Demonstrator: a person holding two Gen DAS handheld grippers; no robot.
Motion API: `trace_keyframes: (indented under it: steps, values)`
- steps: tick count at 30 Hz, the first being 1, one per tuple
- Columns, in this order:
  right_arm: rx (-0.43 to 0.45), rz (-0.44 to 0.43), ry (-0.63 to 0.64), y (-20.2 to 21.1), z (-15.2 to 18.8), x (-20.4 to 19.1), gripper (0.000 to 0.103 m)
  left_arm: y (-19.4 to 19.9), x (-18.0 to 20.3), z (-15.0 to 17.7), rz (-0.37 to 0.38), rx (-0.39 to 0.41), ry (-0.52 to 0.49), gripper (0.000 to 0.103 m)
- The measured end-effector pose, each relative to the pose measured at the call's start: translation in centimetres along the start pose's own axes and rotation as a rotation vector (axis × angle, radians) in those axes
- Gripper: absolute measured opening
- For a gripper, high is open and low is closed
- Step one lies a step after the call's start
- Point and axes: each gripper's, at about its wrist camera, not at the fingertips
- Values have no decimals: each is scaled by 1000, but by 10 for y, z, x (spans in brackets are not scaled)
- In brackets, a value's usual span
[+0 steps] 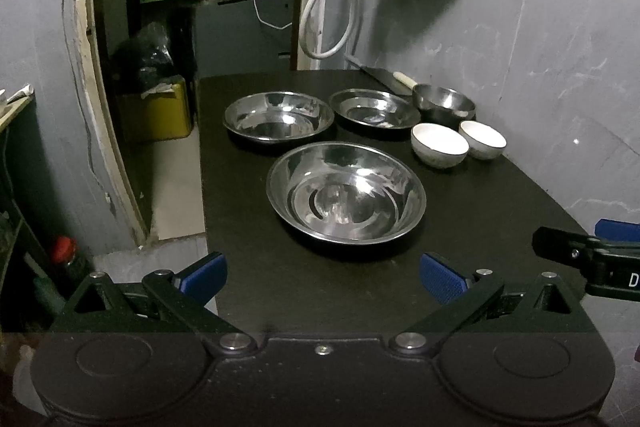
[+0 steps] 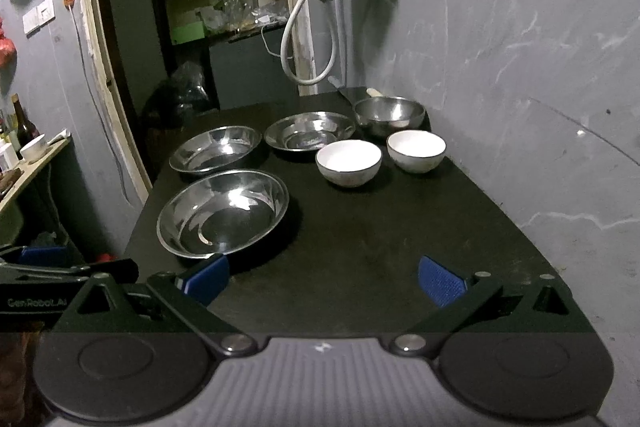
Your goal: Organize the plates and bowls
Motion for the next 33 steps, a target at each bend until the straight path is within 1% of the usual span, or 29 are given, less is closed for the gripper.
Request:
trace_keyframes:
  steps: [10,15,21,23,25,28,30,33]
  values:
    - [-50,-28,41,-30,-17,5,103,-24,1,-14,-17,-47,28,102]
    - [-58,-64,91,-53,-36,5,103,-38,-9,-30,-13,-53,103,102]
    - [-45,-140,113,-83,-62,7,103,-57,-24,-57,-82,-29,193,102]
    - [-39,-182,113,-93,-72,6,103,-64,-32,-68,-97,-43,225,102]
    - [-49,-230,115,-105,-84,4,103,-71,-46,-79,-114,-66,284,102]
    - [-64,-295,116,-124,-102,-4,103,-75,-64,-93,-165,-55,347,102]
    - [-66,-325,131,-137,-113,-11,103,-79,-74,-103,-202,-49,346,102]
    - [-87,-331,137,-155,-124,-23,103,-89,-88,-118,-229,-49,321,102]
Point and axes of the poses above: each gripper's, at about its wrist camera, not at the fingertips, and y roughly against the way its jaws point, x to its right, z to its underside, and after that the axes turned 4 degrees about -y, right-handed
